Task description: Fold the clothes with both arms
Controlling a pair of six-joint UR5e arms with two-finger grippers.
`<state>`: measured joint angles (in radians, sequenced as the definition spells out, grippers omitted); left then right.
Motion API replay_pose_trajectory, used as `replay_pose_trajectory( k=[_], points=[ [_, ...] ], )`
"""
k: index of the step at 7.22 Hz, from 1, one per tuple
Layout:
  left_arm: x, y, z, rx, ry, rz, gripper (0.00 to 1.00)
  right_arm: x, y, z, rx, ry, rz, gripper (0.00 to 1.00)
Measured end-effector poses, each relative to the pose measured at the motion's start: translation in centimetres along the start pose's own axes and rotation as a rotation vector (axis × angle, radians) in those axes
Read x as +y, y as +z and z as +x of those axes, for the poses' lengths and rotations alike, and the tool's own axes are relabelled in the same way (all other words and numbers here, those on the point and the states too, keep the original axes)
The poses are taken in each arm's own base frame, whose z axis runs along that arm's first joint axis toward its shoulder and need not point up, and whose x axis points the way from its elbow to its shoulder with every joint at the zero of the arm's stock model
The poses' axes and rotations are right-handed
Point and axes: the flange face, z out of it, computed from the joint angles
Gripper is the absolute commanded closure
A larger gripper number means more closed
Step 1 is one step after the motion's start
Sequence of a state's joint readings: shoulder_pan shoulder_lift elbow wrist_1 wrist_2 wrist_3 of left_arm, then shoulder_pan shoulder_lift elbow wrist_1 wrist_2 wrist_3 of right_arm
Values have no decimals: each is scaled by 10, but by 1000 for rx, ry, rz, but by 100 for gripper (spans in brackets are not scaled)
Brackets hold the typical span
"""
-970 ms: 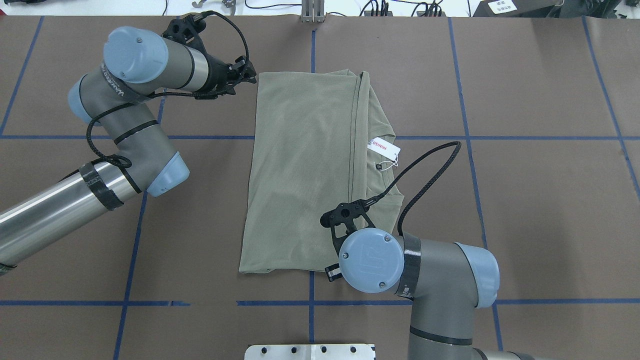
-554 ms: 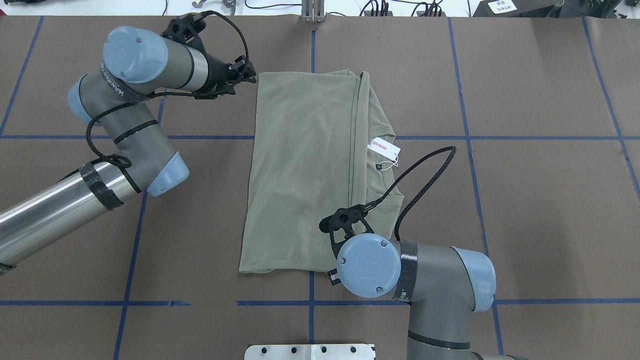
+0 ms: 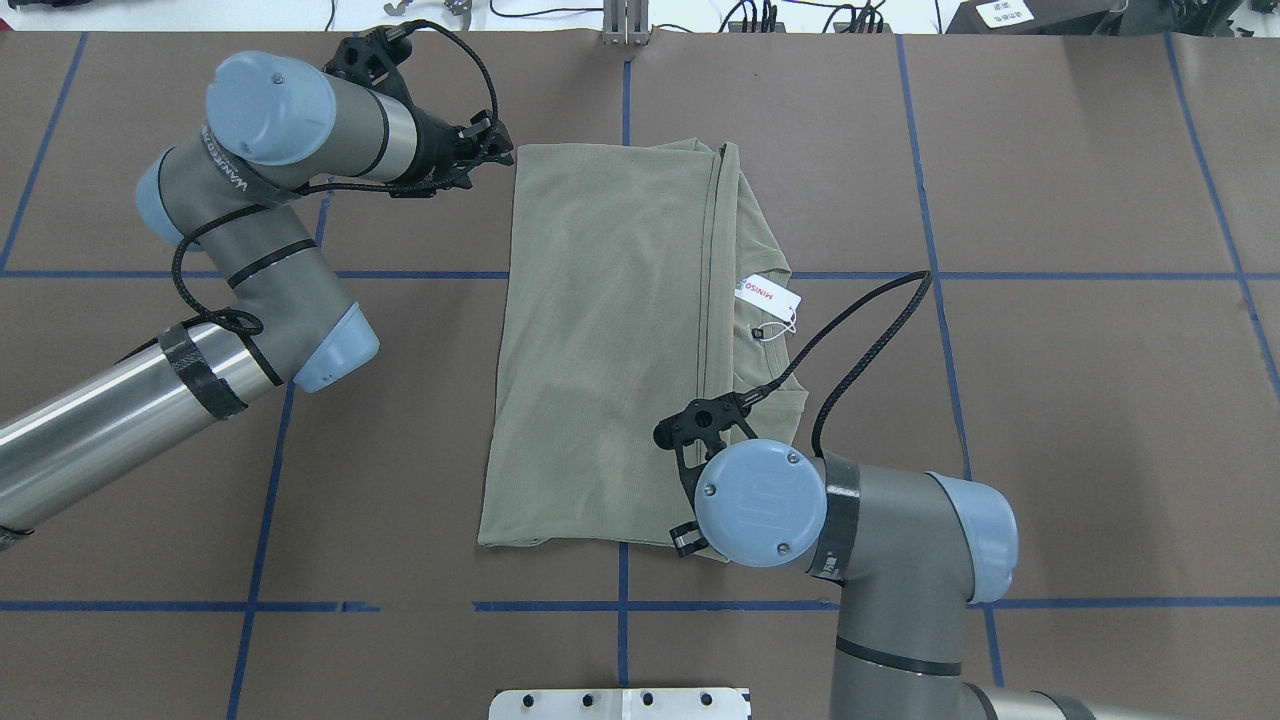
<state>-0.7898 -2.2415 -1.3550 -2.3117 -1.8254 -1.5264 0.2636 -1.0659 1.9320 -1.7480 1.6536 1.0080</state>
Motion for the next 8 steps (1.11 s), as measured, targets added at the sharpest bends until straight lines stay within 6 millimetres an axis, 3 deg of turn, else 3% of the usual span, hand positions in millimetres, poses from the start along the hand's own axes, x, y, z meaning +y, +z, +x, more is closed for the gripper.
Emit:
replay_pose_trajectory(
  k=[1,4,5,6,8],
  points=[
    [1,-1,1,3,-8,0,36,5,5,14,11,5,-12,100],
    [1,-3,4,8,-19,1,36,23,15,33,46,27,-16,100],
    [1,-3,4,8,-21,1,36,32,17,38,54,39,-19,89],
    [1,-3,4,8,-22,1,36,40,19,42,63,53,-20,72],
    [1,-3,4,8,-22,1,36,51,21,42,69,79,-19,0]
  ],
)
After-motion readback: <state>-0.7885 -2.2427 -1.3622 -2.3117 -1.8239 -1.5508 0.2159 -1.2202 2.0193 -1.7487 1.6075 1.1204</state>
